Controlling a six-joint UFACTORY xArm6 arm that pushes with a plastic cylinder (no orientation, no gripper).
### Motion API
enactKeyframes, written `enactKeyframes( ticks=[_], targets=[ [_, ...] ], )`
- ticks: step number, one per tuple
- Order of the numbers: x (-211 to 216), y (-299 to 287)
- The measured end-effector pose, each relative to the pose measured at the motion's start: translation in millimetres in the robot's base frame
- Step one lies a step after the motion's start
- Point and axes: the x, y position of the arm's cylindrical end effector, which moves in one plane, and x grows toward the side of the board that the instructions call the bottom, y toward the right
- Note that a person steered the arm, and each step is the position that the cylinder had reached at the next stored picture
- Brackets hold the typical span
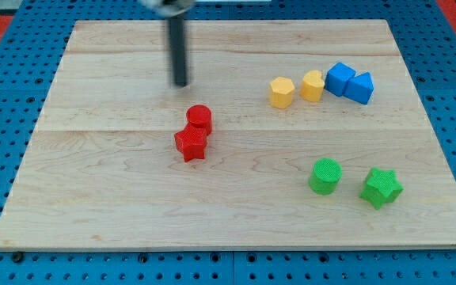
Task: Move the red blocks to the group of blocks
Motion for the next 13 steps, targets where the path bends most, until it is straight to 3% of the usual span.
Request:
enactKeyframes(
  ticks=[1, 2, 5, 6, 7, 8, 9, 10, 11, 13],
  targets=[
    [95.1, -33.7],
    [158.7, 19.3],
    [45.5, 67.9],
    [37.5, 95.4],
    [21.3, 194.0],
    [13.7, 156.1],
    [-4.5, 155.8],
    [-8.0, 162.0],
    [-6.2, 232.4],
    [91.9, 122.5]
  ],
)
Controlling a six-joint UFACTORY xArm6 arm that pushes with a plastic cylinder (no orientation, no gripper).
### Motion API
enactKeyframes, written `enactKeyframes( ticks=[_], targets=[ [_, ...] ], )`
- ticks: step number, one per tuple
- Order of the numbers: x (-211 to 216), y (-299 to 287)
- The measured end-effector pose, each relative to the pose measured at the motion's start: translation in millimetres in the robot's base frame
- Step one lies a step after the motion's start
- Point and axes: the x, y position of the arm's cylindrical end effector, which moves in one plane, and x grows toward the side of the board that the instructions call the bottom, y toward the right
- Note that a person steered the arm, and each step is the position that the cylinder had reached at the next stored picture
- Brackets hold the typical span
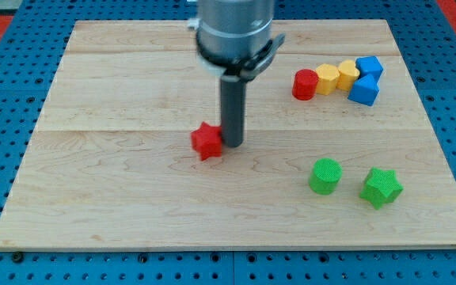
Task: Move the red blocks to the group of blocks
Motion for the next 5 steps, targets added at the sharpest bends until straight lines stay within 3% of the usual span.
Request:
enactKeyframes(
  ticks=[1, 2, 3, 4, 5],
  targets=[
    [6.2, -65.1],
    [34.2, -52.0],
    [24.1, -137.2],
    [3.8, -142.2],
    [-28.1, -47.4]
  ],
)
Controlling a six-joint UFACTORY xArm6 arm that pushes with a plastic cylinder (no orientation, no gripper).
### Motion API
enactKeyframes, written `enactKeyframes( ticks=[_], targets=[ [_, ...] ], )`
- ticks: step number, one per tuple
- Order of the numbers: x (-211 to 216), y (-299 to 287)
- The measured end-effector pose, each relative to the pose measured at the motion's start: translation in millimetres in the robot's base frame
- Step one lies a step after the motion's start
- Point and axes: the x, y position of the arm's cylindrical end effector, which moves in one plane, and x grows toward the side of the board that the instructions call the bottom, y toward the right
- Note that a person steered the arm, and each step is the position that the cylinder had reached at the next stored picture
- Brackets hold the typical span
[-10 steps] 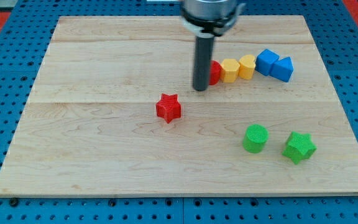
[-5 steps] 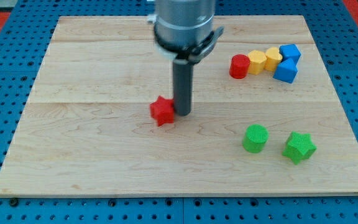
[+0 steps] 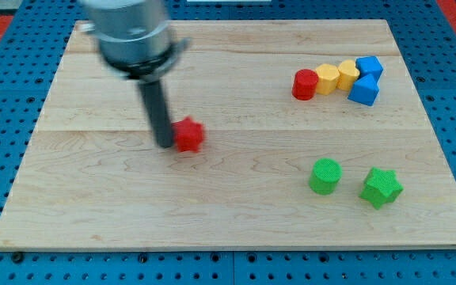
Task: Move the red blocks to the group of blocks
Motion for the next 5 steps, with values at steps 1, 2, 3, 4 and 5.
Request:
enactKeyframes(
  ticks=[1, 2, 3, 4, 5],
  targets=[
    [-38.5, 97.7],
    [-40.9, 166.8],
    [-24.8, 158.5],
    [-13.1, 188.5],
    [-30.2, 225.0]
  ],
)
